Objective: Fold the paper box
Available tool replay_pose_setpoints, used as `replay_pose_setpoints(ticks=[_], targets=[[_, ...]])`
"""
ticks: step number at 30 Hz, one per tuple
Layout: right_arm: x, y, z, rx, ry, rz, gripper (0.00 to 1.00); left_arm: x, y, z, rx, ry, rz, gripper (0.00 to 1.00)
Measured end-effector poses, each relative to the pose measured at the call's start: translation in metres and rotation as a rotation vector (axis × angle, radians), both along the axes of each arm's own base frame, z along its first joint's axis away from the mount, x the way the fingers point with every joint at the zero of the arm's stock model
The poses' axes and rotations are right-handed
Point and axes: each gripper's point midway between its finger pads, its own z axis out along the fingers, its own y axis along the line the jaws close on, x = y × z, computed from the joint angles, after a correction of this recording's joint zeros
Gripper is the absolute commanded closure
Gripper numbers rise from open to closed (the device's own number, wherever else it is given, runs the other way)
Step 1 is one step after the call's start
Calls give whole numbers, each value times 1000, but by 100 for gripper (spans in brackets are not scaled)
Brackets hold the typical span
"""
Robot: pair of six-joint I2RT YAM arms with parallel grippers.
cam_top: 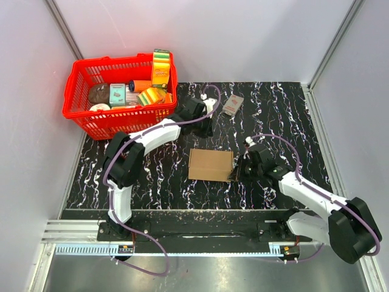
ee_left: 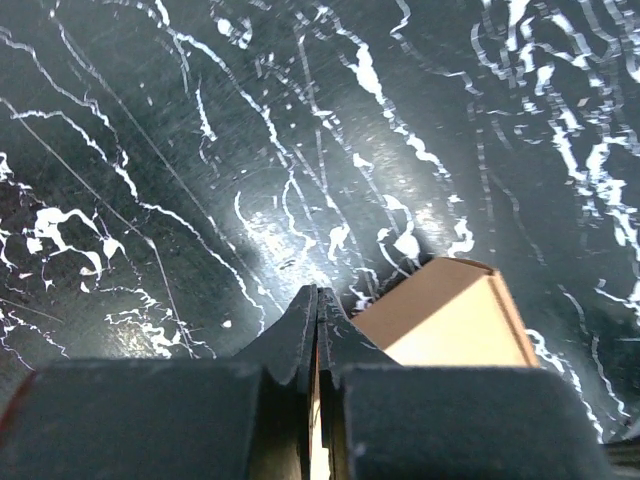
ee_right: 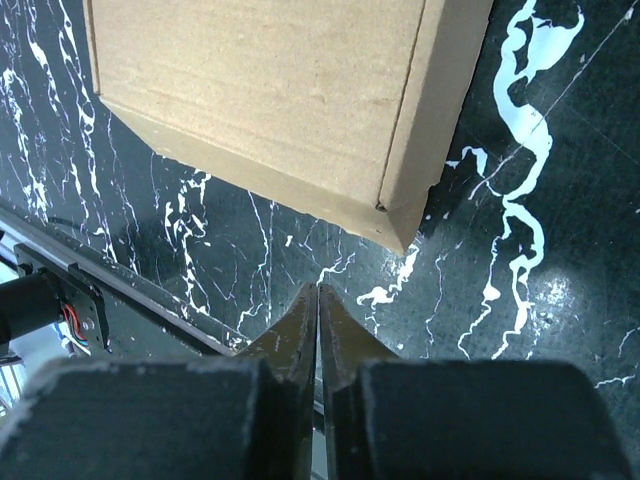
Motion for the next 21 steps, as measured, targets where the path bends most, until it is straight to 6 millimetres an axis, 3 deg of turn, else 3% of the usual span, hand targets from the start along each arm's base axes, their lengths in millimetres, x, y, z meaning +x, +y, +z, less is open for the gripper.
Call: replay_pose_setpoints(ticks=[3,12,21], targets=[[2,1,-5,-2,14,-5,93,4,6,-20,39,20,27,100],[4,3,-23,-24,60,-17,93,17,20,-49,94,45,82,100],[7,-5,-37,-80,82,-48,93,14,24,-64,105,74,79,100]])
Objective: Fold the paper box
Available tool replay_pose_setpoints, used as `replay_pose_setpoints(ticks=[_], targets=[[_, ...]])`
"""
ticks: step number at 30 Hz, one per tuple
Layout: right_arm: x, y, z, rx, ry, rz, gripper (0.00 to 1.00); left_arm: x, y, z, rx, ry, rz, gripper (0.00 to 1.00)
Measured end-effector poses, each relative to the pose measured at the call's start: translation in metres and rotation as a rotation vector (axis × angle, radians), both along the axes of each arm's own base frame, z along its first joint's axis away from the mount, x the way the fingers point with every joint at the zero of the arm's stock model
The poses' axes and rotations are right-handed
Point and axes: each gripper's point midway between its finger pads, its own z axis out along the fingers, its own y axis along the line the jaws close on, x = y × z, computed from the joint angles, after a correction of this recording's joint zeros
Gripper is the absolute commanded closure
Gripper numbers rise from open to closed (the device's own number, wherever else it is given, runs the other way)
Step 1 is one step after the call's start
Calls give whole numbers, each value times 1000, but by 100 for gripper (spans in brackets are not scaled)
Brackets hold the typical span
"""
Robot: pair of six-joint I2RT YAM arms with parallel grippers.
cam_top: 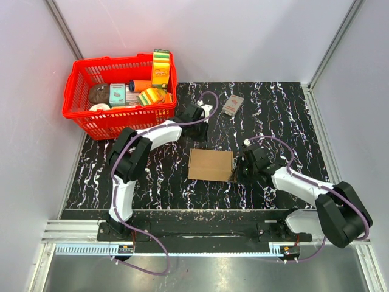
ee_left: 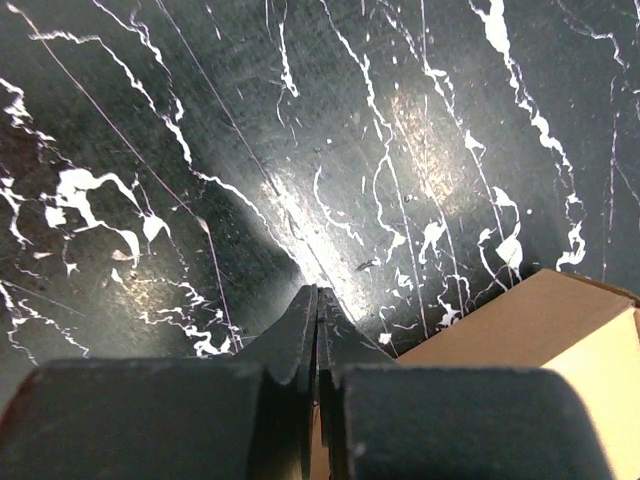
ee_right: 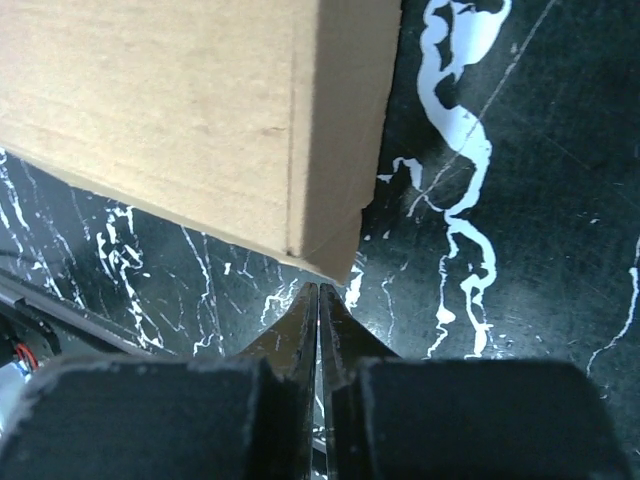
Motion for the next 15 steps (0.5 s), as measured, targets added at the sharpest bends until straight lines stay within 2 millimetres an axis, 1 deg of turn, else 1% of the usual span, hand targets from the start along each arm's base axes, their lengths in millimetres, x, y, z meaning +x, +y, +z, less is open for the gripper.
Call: replay_pose_setpoints(ticks=[3,6,7,11,15], targets=[[0,-4,-5,-27,12,-13,93,-6,1,-8,0,17,-8,100],[1,-7,-10,-48,21,-23,93,-19,6,-24,9,55,-18,100],[2,-7,-11,-52,24,-24,93,-22,6,-26,2,62,-22,100],[7,-7,-11,-65,21,-33,93,-31,6,-26,-19,52,-31,100],[10,-7,-11,-72,15,-40,93,-46,8,-26,-23,60,-37,100]])
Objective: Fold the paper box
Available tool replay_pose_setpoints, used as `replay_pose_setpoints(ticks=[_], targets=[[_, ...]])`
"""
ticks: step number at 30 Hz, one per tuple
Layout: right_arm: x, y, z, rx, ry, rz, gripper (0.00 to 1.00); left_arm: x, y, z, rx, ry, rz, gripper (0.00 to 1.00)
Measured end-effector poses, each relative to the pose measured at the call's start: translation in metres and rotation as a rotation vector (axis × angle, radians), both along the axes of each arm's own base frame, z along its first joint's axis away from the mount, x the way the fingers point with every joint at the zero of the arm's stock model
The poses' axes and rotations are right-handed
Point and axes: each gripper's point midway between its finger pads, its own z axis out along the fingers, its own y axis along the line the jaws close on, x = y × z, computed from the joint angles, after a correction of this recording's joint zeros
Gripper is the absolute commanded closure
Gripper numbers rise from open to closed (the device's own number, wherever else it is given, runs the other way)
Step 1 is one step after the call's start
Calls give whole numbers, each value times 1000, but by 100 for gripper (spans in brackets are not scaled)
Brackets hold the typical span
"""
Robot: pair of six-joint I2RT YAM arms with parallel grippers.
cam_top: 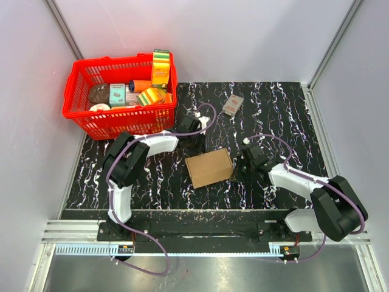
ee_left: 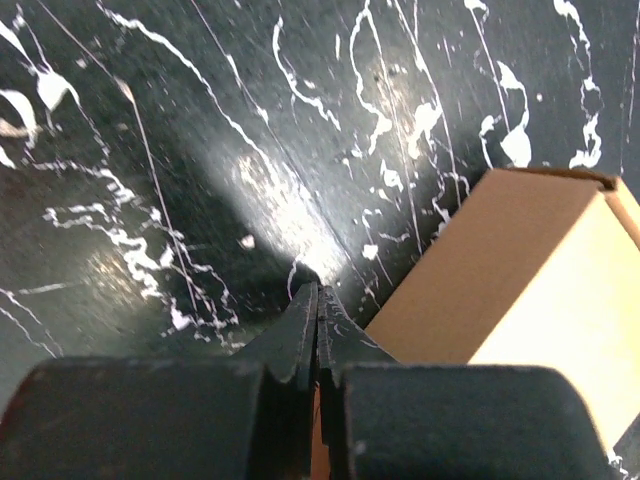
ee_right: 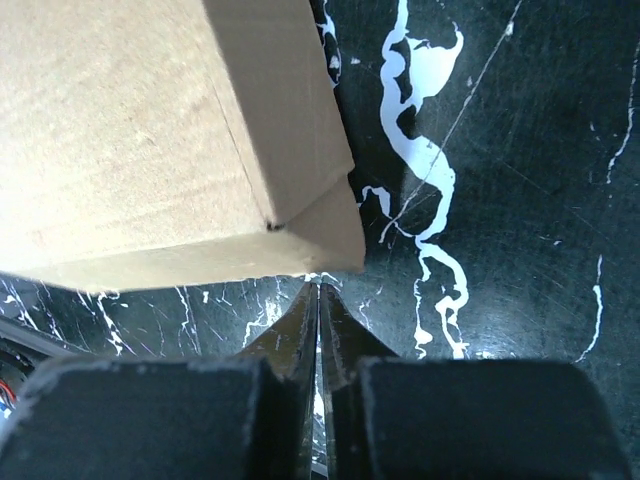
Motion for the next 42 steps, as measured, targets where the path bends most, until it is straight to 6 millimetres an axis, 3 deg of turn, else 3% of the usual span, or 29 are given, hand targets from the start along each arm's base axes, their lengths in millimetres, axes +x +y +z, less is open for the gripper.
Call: replay_pose_setpoints(ticks=[12,18,42], targets=[[11,-1,0,-44,-6,2,92,-47,12,-1,23,26,-25,100],[15,-3,-4,-86,0,19,92,-66,7,0,34,31,-50,100],[15,-3,-8,-103,23,51,92,-104,-12,-1,48,59,-89,100]])
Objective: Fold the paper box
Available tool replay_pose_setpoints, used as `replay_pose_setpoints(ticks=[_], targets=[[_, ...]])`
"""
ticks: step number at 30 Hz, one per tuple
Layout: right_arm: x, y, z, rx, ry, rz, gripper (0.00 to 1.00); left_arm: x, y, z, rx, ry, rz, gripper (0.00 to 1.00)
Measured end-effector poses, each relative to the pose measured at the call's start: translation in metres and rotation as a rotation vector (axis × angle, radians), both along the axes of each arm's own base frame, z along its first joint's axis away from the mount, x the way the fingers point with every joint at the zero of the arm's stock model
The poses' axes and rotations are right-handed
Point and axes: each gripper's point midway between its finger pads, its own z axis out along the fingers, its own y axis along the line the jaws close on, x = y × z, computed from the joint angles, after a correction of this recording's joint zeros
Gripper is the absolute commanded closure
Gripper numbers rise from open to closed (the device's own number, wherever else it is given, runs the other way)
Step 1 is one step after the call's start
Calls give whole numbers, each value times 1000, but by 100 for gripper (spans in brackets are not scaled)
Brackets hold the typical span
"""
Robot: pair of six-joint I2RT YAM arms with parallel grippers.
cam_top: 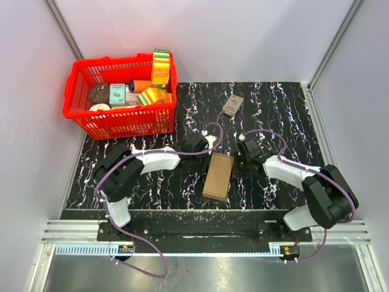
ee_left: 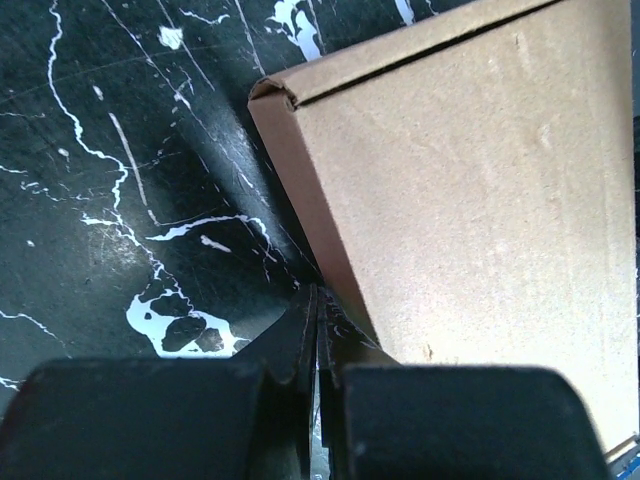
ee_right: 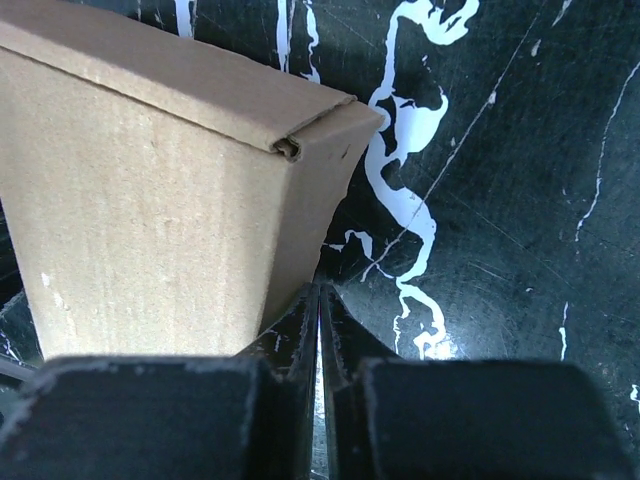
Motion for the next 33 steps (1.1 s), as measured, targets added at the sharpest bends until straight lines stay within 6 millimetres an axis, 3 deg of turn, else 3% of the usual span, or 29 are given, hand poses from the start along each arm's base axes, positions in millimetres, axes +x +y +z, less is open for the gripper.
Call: replay_pose_setpoints(ticks=[9,17,21,27,33], targets=[[-1,-4,0,-19,7,-11,88,-2,1,-1,-19,-9,33,100],[-5,-24,27,-56,-49,-92,89,-3,38,0,-33,-9,140,100],[-11,-27,34,-38,-51,-119,91,-1,46,7,-50,-29,167,100],[-31,-29,24,-22,2,-131,92,-25,46,9,-82,-49,138,100],[-52,-14,16,-26,36,-82,94,-50,52,-2,-97,-39,135,100]])
